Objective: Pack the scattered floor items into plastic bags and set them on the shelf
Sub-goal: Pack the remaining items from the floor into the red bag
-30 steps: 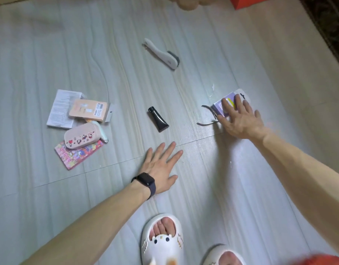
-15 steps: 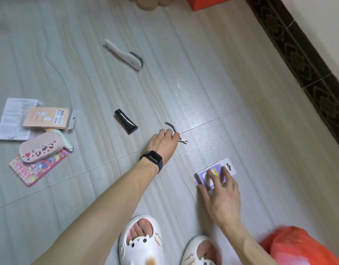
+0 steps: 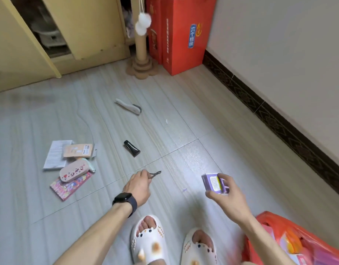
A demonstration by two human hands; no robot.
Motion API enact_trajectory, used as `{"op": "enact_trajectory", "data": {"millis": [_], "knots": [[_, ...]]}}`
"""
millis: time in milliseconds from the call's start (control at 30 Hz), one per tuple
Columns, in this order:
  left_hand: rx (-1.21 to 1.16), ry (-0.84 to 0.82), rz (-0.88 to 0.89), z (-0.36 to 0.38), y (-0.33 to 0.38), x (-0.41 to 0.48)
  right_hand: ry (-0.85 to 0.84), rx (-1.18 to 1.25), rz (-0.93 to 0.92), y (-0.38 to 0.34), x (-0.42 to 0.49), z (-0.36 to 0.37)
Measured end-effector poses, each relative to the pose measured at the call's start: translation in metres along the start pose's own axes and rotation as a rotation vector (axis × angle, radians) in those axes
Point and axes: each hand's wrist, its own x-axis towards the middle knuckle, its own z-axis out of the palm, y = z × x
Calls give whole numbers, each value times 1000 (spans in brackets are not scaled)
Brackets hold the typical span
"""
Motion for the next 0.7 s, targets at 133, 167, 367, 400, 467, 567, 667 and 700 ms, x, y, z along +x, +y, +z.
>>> {"op": "enact_trajectory", "data": {"millis": [133, 167, 367, 400, 467, 567, 667, 700], "knots": [[-109, 56, 104, -48, 66, 4, 152, 53, -78, 20, -67, -56], [-114, 70, 166, -59, 85, 4, 199, 41, -90, 29, -82, -69], [50, 8, 663, -89, 187, -16, 435, 17, 9, 100, -159, -128], [118, -30, 734, -89, 198, -22, 460, 23, 46, 114, -168, -133], [222, -102, 828, -89, 218, -37, 478, 11, 116, 142, -181, -136], [291, -110, 938, -75, 256, -57, 453, -88, 179, 172, -188, -134], [242, -148, 963, -52, 290, -70, 425, -183, 211, 188, -184, -125], [230, -168, 965, -42, 300, -73, 419, -202, 212, 192, -181, -122]]}}
